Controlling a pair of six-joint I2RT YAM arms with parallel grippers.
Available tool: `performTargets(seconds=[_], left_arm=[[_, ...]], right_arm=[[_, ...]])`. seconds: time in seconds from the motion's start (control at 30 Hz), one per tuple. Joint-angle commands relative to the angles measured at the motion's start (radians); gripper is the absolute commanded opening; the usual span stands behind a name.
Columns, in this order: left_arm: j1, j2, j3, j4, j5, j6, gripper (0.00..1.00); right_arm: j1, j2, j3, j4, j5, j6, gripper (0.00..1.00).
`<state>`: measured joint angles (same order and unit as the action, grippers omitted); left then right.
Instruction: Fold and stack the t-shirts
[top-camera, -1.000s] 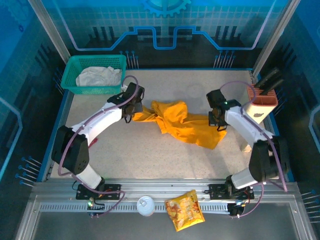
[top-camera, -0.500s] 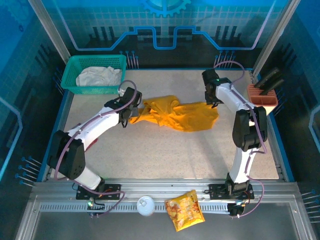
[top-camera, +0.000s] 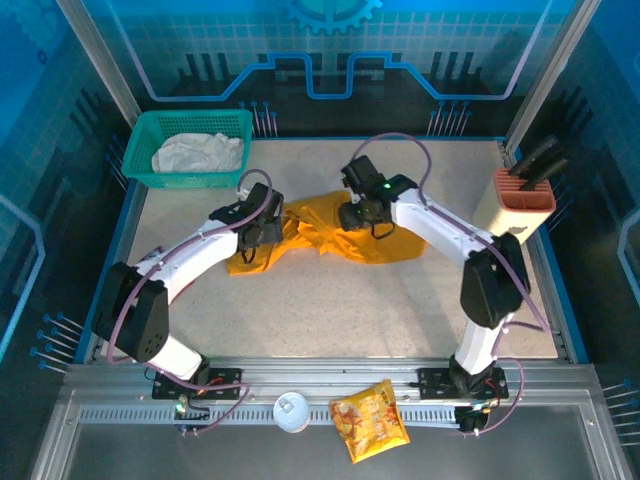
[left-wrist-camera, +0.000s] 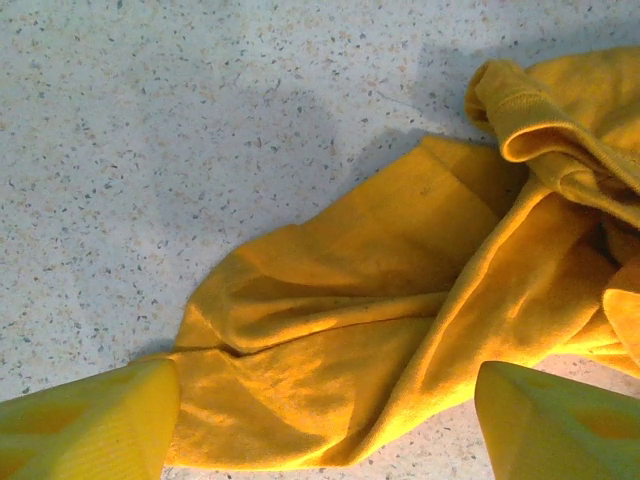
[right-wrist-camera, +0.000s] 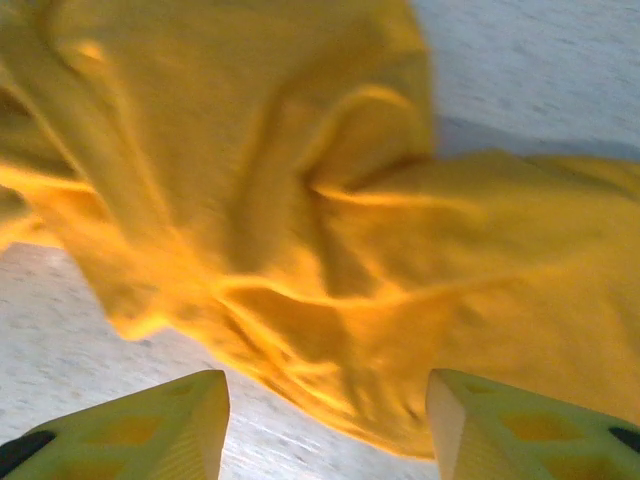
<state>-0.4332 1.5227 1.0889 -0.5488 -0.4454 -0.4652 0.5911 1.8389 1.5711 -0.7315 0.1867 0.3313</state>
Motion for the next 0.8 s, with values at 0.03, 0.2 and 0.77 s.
performTargets(seconds=[0.03,0.2,0.77], left_arm=[[-0.001,-0.028,-0.030,-0.031,-0.024,-0.014,0.78],[0.024,0.038,-0.079,0.036,-0.005,-0.037,0.60],[0.085,0.197,-0.123,0.102,0.035,-0.081,0.24]], right_arm=[[0.060,0.201,0.199,0.040,-0.146,-0.075,0.55],[0.095,0.419,0.479,-0.012,-0.157,-0.190,0.54],[0.112,0.735,0.846,-0.111,-0.179,-0.217,0.48]])
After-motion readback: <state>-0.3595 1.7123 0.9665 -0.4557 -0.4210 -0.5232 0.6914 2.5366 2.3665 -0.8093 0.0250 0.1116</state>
